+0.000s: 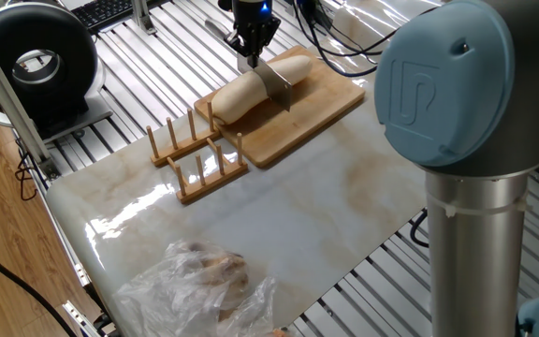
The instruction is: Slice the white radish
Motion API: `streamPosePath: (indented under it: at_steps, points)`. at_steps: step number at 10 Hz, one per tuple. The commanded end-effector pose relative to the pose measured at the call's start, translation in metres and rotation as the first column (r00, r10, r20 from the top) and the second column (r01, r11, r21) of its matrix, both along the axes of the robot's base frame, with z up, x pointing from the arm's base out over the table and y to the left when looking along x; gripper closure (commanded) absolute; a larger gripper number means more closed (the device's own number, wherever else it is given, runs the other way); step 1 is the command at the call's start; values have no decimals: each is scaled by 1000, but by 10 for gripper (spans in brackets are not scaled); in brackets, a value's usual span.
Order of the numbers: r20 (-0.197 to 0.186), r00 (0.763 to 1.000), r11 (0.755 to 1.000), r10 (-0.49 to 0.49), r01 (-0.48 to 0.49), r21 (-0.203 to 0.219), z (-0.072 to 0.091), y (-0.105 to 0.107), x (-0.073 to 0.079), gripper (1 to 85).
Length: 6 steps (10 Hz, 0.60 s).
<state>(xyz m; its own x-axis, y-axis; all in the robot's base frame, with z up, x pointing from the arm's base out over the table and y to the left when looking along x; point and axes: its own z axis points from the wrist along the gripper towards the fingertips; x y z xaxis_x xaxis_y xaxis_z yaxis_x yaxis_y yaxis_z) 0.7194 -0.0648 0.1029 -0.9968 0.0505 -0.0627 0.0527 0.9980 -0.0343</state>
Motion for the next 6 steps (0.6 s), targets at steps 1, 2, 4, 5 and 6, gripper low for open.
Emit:
streamPosePath:
  at_steps: [1, 2, 4, 5, 6]
  points:
    - [-1, 1000, 1000, -3, 3, 3, 1, 0, 0, 843]
    - [-1, 1000, 1000, -1, 1, 5, 1, 0, 0, 843]
    - [-1, 1000, 1000, -1, 1, 5, 0, 0, 1, 843]
    - [-1, 1000, 1000, -1, 1, 5, -1, 0, 1, 843]
    - [-1, 1000, 1000, -1, 1, 3, -2, 0, 1, 843]
